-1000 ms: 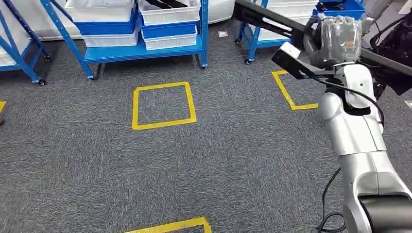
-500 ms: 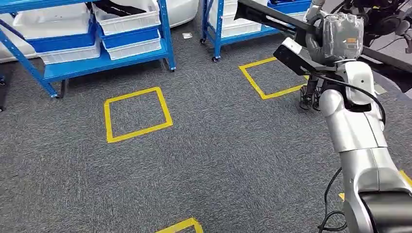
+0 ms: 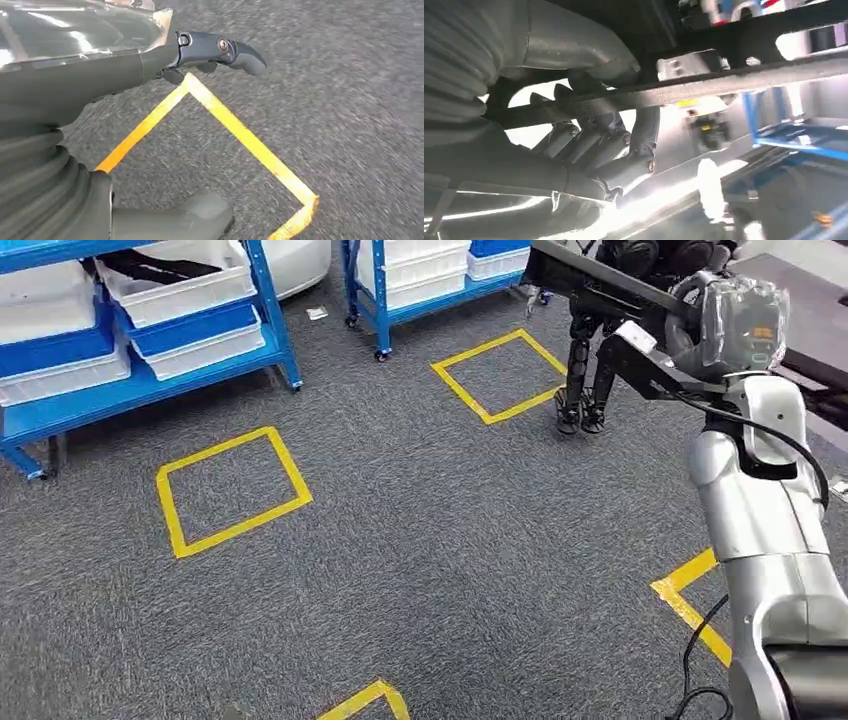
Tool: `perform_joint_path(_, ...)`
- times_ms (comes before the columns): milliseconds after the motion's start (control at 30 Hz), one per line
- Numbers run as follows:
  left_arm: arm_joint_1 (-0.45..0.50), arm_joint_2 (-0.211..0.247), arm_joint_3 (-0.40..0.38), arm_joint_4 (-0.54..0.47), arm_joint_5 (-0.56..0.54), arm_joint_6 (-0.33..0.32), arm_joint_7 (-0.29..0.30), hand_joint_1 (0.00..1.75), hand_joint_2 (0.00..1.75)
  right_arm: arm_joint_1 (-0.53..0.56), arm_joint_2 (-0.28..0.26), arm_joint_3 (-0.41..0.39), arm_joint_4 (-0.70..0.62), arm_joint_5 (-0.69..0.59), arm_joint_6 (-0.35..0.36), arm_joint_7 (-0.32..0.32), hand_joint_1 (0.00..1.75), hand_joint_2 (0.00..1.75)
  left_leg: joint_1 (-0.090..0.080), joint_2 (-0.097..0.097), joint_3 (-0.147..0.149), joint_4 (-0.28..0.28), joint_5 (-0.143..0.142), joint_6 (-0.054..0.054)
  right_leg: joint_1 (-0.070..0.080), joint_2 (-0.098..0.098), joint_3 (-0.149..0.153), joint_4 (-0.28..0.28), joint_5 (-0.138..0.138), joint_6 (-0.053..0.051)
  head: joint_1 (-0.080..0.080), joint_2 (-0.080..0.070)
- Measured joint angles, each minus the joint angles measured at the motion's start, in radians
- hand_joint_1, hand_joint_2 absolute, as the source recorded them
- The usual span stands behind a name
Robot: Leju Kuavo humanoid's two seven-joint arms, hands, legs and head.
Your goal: Take the parts from the cabinet and place them on the table.
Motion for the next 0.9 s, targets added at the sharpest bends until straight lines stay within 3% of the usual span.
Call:
perform_joint_path(100, -0.009, 0.0, -0.002, -0.002, -0.011, -0.007, 0.01, 0.0, 1.75, 0.023, -0.021, -0.013, 0.005, -0.001, -0.009, 0.0, 1.66, 1.75, 0.002, 0.034, 0.007, -0.003, 0.0, -0.013, -0.003, 0.039, -0.011, 0.001, 0.008, -0.022, -0.003, 0.0)
perform_joint_path(133, -0.013, -0.001, -0.003, -0.002, -0.015, -0.009, 0.012, 0.0, 1.75, 0.027, -0.025, -0.016, 0.005, 0.001, -0.009, 0.002, 1.66, 1.75, 0.01, 0.009, 0.0, 0.004, -0.009, -0.023, -0.023, 0.05, -0.008, -0.003, 0.014, -0.033, -0.005, 0.0)
perform_joint_path(167, -0.014, 0.0, -0.003, -0.002, -0.018, -0.01, 0.015, 0.0, 1.75, 0.026, -0.025, -0.016, 0.005, 0.005, -0.009, 0.006, 1.66, 1.75, 0.011, -0.051, -0.011, 0.037, -0.04, -0.026, -0.02, 0.064, -0.013, -0.004, 0.018, -0.041, -0.008, 0.0)
perform_joint_path(200, -0.014, -0.001, -0.003, -0.002, -0.018, -0.01, 0.017, 0.0, 1.75, 0.026, -0.025, -0.016, 0.007, 0.009, -0.008, 0.009, 1.66, 1.75, 0.012, -0.088, -0.035, 0.1, -0.085, -0.027, -0.02, 0.071, -0.015, -0.003, 0.022, -0.053, -0.009, 0.0)
perform_joint_path(233, -0.011, -0.003, -0.003, -0.002, -0.019, -0.014, 0.022, 0.0, 1.75, 0.026, -0.021, -0.015, 0.012, 0.013, -0.007, 0.013, 1.66, 1.75, 0.012, -0.108, -0.073, 0.186, -0.131, -0.028, -0.018, 0.085, -0.018, -0.003, 0.023, -0.056, -0.009, 0.0)
perform_joint_path(267, -0.01, -0.004, -0.003, -0.001, -0.019, -0.016, 0.024, 0.0, 1.75, 0.027, -0.018, -0.015, 0.017, 0.02, -0.006, 0.013, 1.66, 1.75, 0.012, -0.115, -0.109, 0.267, -0.164, -0.029, -0.015, 0.101, -0.022, -0.003, 0.026, -0.06, -0.01, 0.0)
perform_joint_path(300, -0.01, -0.006, -0.003, -0.001, -0.019, -0.015, 0.027, 0.0, 1.75, 0.027, -0.015, -0.015, 0.023, 0.026, -0.005, 0.014, 1.66, 1.75, 0.012, -0.117, -0.133, 0.315, -0.174, -0.027, -0.013, 0.117, -0.025, -0.003, 0.028, -0.062, -0.01, 0.0)
perform_joint_path(333, -0.01, -0.008, -0.003, -0.001, -0.019, -0.015, 0.027, 0.0, 1.75, 0.027, -0.013, -0.014, 0.034, 0.039, -0.005, 0.016, 1.66, 1.75, 0.012, -0.117, -0.133, 0.312, -0.16, -0.024, -0.011, 0.133, -0.026, -0.003, 0.03, -0.063, -0.01, 0.0)
perform_joint_path(400, -0.01, -0.01, -0.003, -0.001, -0.019, -0.016, 0.022, 0.0, 1.75, 0.025, -0.01, -0.014, 0.047, 0.059, -0.007, 0.021, 1.66, 1.75, 0.011, -0.124, -0.072, 0.193, -0.086, -0.013, -0.008, 0.161, -0.026, -0.003, 0.036, -0.061, -0.01, 0.0)
perform_joint_path(433, -0.01, -0.011, -0.003, -0.001, -0.019, -0.016, 0.016, 0.0, 1.75, 0.022, -0.009, -0.014, 0.052, 0.066, -0.008, 0.025, 1.66, 1.75, 0.01, -0.151, -0.021, 0.096, -0.044, -0.002, -0.007, 0.175, -0.026, -0.003, 0.038, -0.058, -0.009, 0.0)
perform_joint_path(467, -0.01, -0.007, -0.002, -0.002, -0.019, -0.016, 0.01, 0.0, 1.75, 0.017, -0.007, -0.014, 0.056, 0.073, -0.008, 0.029, 1.66, 1.75, 0.01, -0.218, 0.021, 0.019, -0.025, 0.013, -0.012, 0.185, -0.027, -0.003, 0.04, -0.054, -0.008, 0.0)
perform_joint_path(500, -0.01, -0.008, -0.003, -0.002, -0.019, -0.016, 0.006, 0.0, 1.75, 0.012, -0.005, -0.014, 0.06, 0.077, -0.008, 0.031, 1.66, 1.75, 0.007, -0.213, 0.028, 0.002, -0.029, 0.013, -0.001, 0.197, -0.033, 0.001, 0.042, -0.05, -0.008, 0.0)
perform_joint_path(533, -0.01, -0.008, -0.002, -0.002, -0.019, -0.016, 0.003, 0.0, 1.75, 0.007, -0.005, -0.014, 0.065, 0.077, -0.008, 0.032, 1.66, 1.75, 0.003, -0.194, 0.025, 0.002, -0.026, 0.01, -0.007, 0.208, -0.039, -0.002, 0.047, -0.044, -0.008, 0.0)
perform_joint_path(600, -0.011, -0.01, -0.001, -0.002, -0.002, -0.027, -0.013, 0.0, 1.75, 0.005, -0.008, -0.015, 0.072, 0.087, -0.006, 0.036, 1.66, 1.75, -0.002, -0.169, 0.026, -0.001, -0.02, 0.018, -0.01, 0.236, -0.047, -0.009, 0.058, -0.027, -0.01, 0.0)
perform_joint_path(633, -0.011, -0.016, 0.002, -0.002, 0.007, -0.03, -0.03, 0.0, 1.75, 0.002, -0.015, -0.016, 0.075, 0.094, -0.003, 0.037, 1.66, 1.75, 0.013, -0.153, 0.031, -0.02, -0.005, 0.024, 0.003, 0.236, -0.054, -0.004, 0.061, -0.023, -0.008, 0.0)
perform_joint_path(667, -0.012, -0.018, 0.007, -0.003, 0.01, -0.016, -0.053, 0.0, 1.75, -0.004, -0.019, -0.016, 0.082, 0.096, 0.001, 0.038, 1.66, 1.75, 0.008, -0.14, 0.035, -0.029, 0.002, 0.026, 0.0, 0.164, -0.074, 0.023, 0.044, -0.028, -0.009, 0.0)
perform_joint_path(700, -0.011, -0.02, 0.01, -0.003, 0.007, -0.006, -0.07, 0.0, 1.75, -0.015, -0.023, -0.015, 0.092, 0.098, 0.007, 0.038, 1.66, 1.75, 0.008, -0.13, 0.033, -0.032, 0.006, 0.032, 0.001, 0.128, -0.097, 0.071, 0.015, -0.033, 0.004, 0.0)
perform_joint_path(733, -0.01, -0.024, 0.011, -0.003, 0.004, -0.007, -0.079, 0.0, 1.75, -0.026, -0.026, -0.016, 0.105, 0.099, 0.008, 0.036, 1.66, 1.75, 0.006, -0.112, 0.031, -0.032, 0.006, 0.032, -0.002, 0.108, -0.137, 0.155, -0.021, -0.034, 0.006, 0.0)
perform_joint_path(800, -0.008, -0.029, 0.015, -0.003, 0.001, -0.006, -0.079, 0.0, 1.75, -0.038, -0.03, -0.016, 0.132, 0.101, 0.008, 0.03, 1.66, 1.75, 0.007, -0.081, 0.029, -0.031, 0.005, 0.031, -0.013, 0.097, -0.203, 0.297, -0.069, -0.025, 0.007, 0.0)
perform_joint_path(833, -0.008, -0.033, 0.016, -0.003, -0.003, -0.006, -0.08, 0.0, 1.75, -0.043, -0.031, -0.016, 0.146, 0.104, 0.008, 0.03, 1.66, 1.75, 0.008, -0.067, 0.029, -0.031, 0.004, 0.029, -0.021, 0.092, -0.209, 0.312, -0.068, -0.015, 0.006, 0.0)
perform_joint_path(867, -0.008, -0.036, 0.016, -0.003, -0.006, -0.008, -0.079, 0.0, 1.75, -0.048, -0.034, -0.016, 0.157, 0.109, 0.009, 0.031, 1.66, 1.75, 0.01, -0.051, 0.03, -0.03, 0.002, 0.026, -0.031, 0.086, -0.187, 0.275, -0.052, -0.001, 0.007, 0.0)
perform_joint_path(900, -0.008, -0.038, 0.017, -0.003, -0.006, -0.021, -0.079, 0.0, 1.75, -0.055, -0.036, -0.016, 0.166, 0.112, 0.01, 0.031, 1.66, 1.75, 0.014, -0.038, 0.031, -0.028, -0.001, 0.02, -0.039, 0.076, -0.144, 0.202, -0.025, 0.015, 0.006, 0.0)
